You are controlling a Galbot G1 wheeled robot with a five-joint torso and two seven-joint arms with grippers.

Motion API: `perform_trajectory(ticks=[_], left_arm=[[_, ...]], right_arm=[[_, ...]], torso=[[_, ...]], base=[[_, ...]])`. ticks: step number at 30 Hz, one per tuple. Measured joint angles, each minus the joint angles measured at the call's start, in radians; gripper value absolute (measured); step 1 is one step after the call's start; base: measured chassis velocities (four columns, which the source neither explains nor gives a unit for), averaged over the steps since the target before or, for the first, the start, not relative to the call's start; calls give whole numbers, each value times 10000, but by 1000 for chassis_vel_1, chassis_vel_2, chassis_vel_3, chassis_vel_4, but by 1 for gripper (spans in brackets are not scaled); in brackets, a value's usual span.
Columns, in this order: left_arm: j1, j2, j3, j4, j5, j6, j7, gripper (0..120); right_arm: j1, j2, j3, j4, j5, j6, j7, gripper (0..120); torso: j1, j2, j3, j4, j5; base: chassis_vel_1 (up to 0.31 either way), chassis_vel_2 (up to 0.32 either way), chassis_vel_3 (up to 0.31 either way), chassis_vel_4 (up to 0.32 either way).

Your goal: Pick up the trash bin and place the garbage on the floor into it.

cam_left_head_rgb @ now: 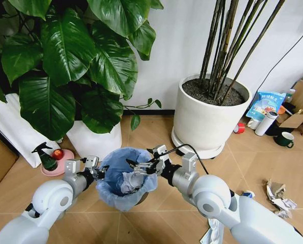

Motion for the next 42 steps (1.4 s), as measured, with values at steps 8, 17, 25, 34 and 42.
perform_trajectory(ticks=[8, 17, 25, 34, 42], left_arm=[[512, -63, -301, -51, 325, -63, 142, 0], [1072, -203, -598, -277, 447, -91, 216, 0], [1690, -288, -941, -565, 722, -145, 457, 0], [1831, -248, -1068, -745, 784, -163, 573, 0], [1777, -359, -978, -752, 904, -177, 676, 0]], right_arm=[[-733, -179, 1255, -180, -1891, 1070, -726, 100], [-2392, -259, 2883, -297, -3886, 1927, -836, 100], [-3835, 261, 4147, -312, -4479, 1799, -404, 100], [-4943, 605, 5540, -549, -4979, 1899, -568, 100], [-5717, 530, 6530, -573, -5054, 2172, -1017, 100]], torso=[[0, 0, 0, 2, 1], [0, 0, 0, 0, 1], [0, 0, -1, 1, 1], [0, 0, -1, 0, 2], [0, 1, 0, 0, 0]], base=[[0, 0, 0, 0], [0, 0, 0, 0], [0, 0, 0, 0], [0, 0, 0, 0], [0, 0, 0, 0]])
